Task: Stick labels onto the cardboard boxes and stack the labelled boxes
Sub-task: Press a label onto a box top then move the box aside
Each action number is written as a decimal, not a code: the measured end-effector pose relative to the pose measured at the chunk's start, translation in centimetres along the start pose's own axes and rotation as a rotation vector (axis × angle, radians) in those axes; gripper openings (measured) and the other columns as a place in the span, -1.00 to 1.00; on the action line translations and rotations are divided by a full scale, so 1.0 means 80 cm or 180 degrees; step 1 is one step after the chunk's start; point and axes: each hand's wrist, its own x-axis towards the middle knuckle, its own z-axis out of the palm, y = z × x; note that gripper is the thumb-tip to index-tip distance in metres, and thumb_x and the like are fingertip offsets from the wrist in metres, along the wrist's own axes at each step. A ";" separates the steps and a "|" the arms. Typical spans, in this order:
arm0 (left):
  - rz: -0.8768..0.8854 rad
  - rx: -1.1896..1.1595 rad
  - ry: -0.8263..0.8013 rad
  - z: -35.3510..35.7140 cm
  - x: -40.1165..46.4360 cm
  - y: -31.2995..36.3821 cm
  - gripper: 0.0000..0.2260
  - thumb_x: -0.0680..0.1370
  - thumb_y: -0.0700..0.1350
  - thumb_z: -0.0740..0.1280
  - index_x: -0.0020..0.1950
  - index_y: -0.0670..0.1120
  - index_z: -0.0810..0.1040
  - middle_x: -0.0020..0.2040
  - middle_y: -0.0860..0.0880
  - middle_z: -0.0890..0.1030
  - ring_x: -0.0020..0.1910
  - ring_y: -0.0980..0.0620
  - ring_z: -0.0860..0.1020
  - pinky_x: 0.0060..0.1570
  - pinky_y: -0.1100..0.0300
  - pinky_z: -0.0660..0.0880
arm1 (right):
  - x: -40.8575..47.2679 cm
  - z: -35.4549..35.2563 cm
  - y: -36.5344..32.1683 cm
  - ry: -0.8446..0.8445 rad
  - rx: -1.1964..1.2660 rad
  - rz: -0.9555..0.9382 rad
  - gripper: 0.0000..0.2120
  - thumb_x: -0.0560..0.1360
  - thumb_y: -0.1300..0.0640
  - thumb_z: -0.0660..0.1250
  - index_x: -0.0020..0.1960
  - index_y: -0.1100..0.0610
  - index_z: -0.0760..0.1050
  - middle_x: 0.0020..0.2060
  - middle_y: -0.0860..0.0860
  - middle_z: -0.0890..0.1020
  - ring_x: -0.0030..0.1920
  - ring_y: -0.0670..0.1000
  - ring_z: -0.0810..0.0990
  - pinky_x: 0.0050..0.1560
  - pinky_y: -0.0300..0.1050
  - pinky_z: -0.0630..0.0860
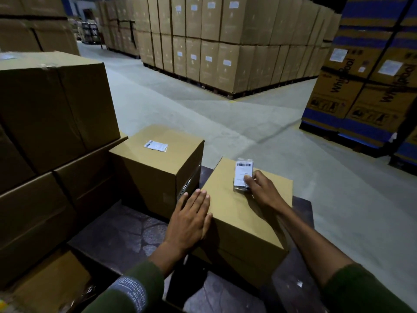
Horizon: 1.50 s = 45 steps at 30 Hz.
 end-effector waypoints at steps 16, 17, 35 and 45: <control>-0.0147 0.0188 -0.0263 -0.011 -0.001 0.009 -0.45 0.69 0.08 -0.16 0.46 -0.15 0.42 0.44 -0.12 0.45 0.48 -0.07 0.33 0.41 -0.08 0.20 | 0.004 -0.008 0.010 -0.0043 -0.0153 -0.0152 -0.77 0.64 -0.04 0.18 0.00 0.12 0.46 -0.05 0.07 0.64 -0.05 0.11 0.58 -0.02 0.05 0.47; -0.0171 0.0205 -0.0260 -0.012 -0.001 0.010 -0.44 0.69 0.08 -0.17 0.47 -0.17 0.40 0.44 -0.12 0.45 0.48 -0.07 0.32 0.41 -0.08 0.18 | 0.008 -0.002 0.007 -0.0097 -0.0156 -0.0154 -0.76 0.64 -0.05 0.17 0.00 0.11 0.45 -0.05 0.07 0.64 -0.03 0.11 0.59 0.01 0.07 0.48; -0.0298 0.0703 -0.0115 -0.076 -0.063 -0.031 -0.44 0.64 0.18 -0.03 0.44 -0.16 0.43 0.54 -0.16 0.26 0.57 -0.13 0.06 0.47 -0.15 0.04 | -0.065 0.045 -0.026 -0.0013 0.1105 -0.0205 -0.91 0.56 0.24 0.33 -0.02 0.15 0.61 -0.05 0.04 0.70 -0.01 0.05 0.67 -0.07 -0.10 0.60; -0.1404 0.1086 -0.0158 -0.159 -0.281 -0.192 -0.44 0.59 0.14 0.04 0.38 -0.20 0.49 0.48 -0.19 0.37 0.52 -0.17 0.22 0.43 -0.15 0.11 | -0.127 0.260 -0.179 -0.0509 0.0189 -0.1729 -0.86 0.54 0.16 0.40 0.07 0.14 0.65 -0.13 -0.01 0.57 -0.09 -0.03 0.56 -0.04 -0.15 0.48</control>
